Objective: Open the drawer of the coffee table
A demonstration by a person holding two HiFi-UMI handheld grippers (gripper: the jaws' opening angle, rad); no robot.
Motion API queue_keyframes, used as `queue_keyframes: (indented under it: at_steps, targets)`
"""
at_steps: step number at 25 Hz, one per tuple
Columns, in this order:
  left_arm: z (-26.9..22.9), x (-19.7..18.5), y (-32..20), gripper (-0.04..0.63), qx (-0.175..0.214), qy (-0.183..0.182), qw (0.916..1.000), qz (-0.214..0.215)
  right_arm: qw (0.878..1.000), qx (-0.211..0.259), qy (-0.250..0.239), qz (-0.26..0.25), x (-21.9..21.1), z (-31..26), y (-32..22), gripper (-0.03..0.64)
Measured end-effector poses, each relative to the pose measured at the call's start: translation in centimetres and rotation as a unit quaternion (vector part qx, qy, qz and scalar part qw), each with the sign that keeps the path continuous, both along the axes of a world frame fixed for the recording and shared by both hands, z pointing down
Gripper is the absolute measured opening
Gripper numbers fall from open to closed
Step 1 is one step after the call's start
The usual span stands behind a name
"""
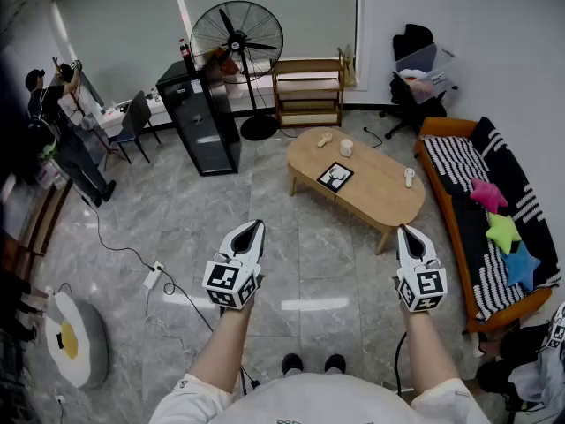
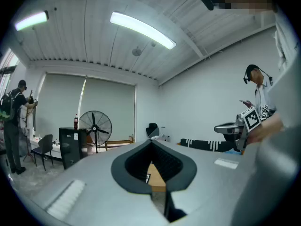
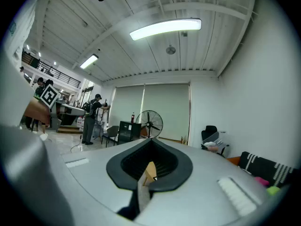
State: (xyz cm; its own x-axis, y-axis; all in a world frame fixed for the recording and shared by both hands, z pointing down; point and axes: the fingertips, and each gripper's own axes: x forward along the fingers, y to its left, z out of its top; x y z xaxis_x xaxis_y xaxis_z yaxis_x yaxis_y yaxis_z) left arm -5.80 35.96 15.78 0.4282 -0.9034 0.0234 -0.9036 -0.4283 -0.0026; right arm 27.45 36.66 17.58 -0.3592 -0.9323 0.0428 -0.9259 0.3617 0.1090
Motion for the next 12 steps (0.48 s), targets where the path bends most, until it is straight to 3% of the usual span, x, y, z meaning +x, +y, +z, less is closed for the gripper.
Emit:
queue_keyframes:
  at_steps: [12]
  targets:
    - [0.31, -0.14, 0.3, -0.002, -0.001, 0.005, 1.0, -0.004, 1.0, 0.002, -0.006, -0.003, 0.04, 0.08, 0.34, 0.003]
